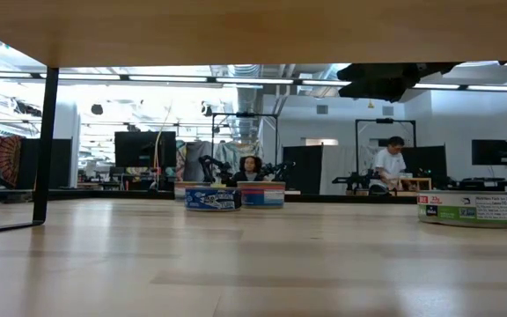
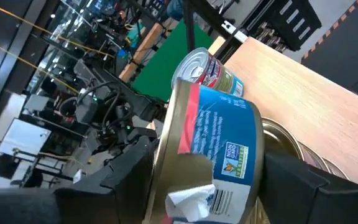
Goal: Stack canned seafood by type on shelf
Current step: Put the bottom left blue and pink tuna can on the top of the left stacked tuna cans on the shelf
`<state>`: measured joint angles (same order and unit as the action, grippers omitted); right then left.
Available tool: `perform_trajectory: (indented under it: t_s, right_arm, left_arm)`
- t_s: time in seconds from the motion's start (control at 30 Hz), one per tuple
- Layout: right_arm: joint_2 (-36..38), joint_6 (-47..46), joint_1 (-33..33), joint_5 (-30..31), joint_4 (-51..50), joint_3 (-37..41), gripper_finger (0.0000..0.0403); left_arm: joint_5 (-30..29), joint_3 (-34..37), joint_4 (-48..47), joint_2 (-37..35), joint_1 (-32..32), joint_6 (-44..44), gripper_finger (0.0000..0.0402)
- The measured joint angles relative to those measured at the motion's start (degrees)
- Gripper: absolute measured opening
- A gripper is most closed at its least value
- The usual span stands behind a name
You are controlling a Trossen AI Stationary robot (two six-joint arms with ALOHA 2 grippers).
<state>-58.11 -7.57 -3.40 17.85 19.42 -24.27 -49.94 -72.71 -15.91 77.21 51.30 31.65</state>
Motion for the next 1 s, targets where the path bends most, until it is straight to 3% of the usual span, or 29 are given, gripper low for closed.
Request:
perform_trajectory:
  t_s: [0.3, 1.0]
  right_arm:
    - [0.0, -0.1, 0.0, 0.0, 0.0, 0.0, 0.0302]
    - [0.0, -1.0, 0.0, 0.0, 0.0, 0.0, 0.0302]
  left_arm:
    - [1.3, 0.0, 3.3, 0.0, 0.6, -0.3, 0.0263]
    - [5.2, 0.0, -1.7, 0.0, -0.5, -8.1, 0.0264]
